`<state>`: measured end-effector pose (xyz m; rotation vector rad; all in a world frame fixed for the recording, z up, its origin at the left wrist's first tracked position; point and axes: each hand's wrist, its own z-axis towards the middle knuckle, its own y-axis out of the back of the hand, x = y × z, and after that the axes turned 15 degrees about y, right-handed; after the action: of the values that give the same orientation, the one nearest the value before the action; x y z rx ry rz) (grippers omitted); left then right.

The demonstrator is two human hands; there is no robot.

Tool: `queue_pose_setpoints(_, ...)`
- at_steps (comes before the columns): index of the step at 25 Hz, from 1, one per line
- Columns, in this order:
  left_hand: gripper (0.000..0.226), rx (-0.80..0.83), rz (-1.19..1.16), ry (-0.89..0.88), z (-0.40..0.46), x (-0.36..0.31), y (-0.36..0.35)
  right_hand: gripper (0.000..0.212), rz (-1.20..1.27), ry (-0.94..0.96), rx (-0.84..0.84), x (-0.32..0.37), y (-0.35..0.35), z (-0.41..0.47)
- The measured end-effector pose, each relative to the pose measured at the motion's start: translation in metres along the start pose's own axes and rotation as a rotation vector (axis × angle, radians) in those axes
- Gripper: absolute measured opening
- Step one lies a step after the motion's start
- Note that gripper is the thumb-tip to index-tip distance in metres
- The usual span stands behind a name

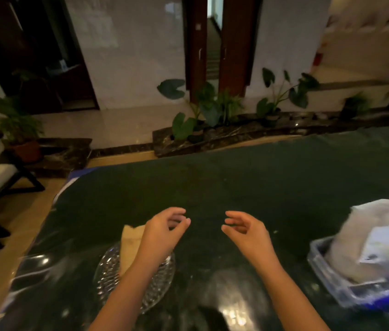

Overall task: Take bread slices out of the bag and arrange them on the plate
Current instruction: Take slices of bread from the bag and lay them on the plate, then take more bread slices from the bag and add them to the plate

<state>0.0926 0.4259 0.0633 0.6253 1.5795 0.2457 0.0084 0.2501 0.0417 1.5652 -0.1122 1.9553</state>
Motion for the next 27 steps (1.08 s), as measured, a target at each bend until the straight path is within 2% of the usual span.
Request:
queue_pose_setpoints(5,0.014,-0.006,-0.021,-0.082,-0.067,-0.078,-0.105,0.026,0.03,0.116,-0.053,-0.002,0.139,-0.028)
queue_pose_setpoints(9,0.013,0.031,-0.069,-0.077,-0.112,-0.129,-0.191,0.026,0.075,0.161,-0.059,-0.013,0.238,-0.046)
queue_pose_setpoints(14,0.016,0.066,0.002,-0.062,-0.131,-0.177,-0.254,0.026,0.034,0.156,-0.05,-0.034,0.329,-0.041)
queue_pose_setpoints(21,0.015,0.057,0.054,0.026,-0.088,-0.206,-0.315,0.026,-0.039,0.125,-0.041,-0.086,0.41,0.004)
queue_pose_setpoints(24,0.017,0.053,0.098,0.076,-0.067,-0.219,-0.342,0.025,-0.085,0.117,0.024,-0.103,0.429,0.028)
queue_pose_setpoints(27,0.022,-0.004,0.268,0.099,-0.054,-0.221,-0.366,0.023,-0.146,0.138,0.101,-0.121,0.435,0.051)
